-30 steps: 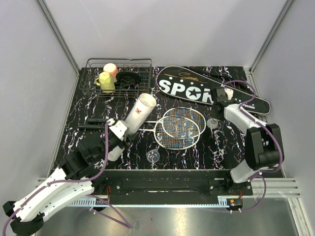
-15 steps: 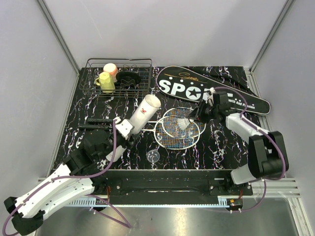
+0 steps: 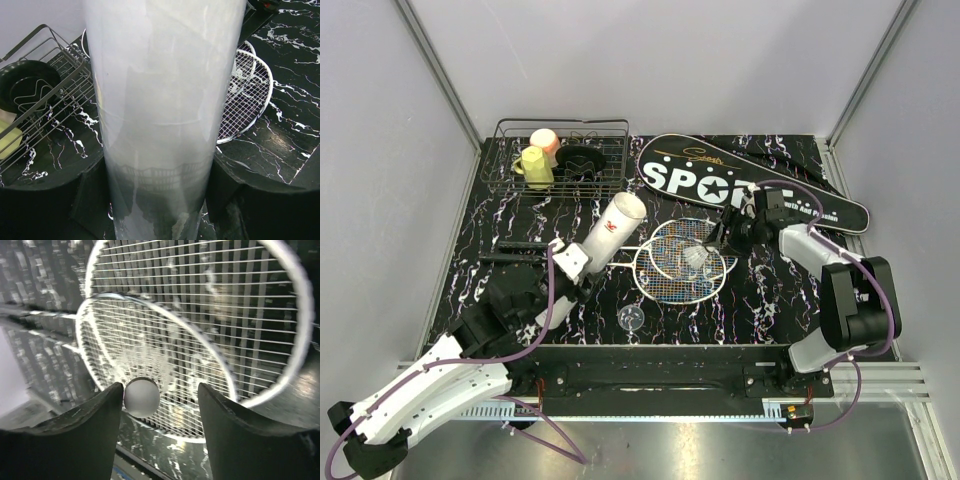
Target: Pack up the badminton gear
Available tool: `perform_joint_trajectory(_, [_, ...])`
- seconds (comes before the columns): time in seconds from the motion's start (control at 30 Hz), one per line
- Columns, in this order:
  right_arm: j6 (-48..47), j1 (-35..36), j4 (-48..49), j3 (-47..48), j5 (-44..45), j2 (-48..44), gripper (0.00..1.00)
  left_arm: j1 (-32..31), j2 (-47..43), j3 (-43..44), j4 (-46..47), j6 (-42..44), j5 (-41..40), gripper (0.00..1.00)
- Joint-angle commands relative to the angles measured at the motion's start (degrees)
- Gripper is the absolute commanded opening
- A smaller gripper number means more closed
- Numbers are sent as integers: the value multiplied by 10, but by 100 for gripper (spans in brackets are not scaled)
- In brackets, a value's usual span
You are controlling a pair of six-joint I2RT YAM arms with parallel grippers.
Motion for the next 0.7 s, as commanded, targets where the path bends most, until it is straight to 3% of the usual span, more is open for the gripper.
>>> perform_joint_trajectory(0.0, [-82, 29, -142, 65, 190, -39, 72, -1, -6, 26, 52, -5, 15, 11])
perform_joint_trajectory(0.1, [-104, 107, -235, 113, 343, -59, 79, -1, -6, 26, 52, -7, 16, 11])
perform_joint_trajectory(0.2, [-96, 146, -291, 142, 412, -75, 82, -1, -3, 28, 52, -6, 18, 11])
perform_joint_trajectory(0.37, [-105, 159, -267, 130, 409, -92, 86, -1, 1, 29, 52, -6, 20, 11])
perform_joint_trajectory(0.5, [-121, 158, -256, 146, 453, -45, 89, -1, 3, 29, 50, -7, 21, 11])
perform_joint_trajectory(0.67, [-114, 158, -244, 194, 460, 15, 86, -1, 1, 29, 51, -8, 21, 11])
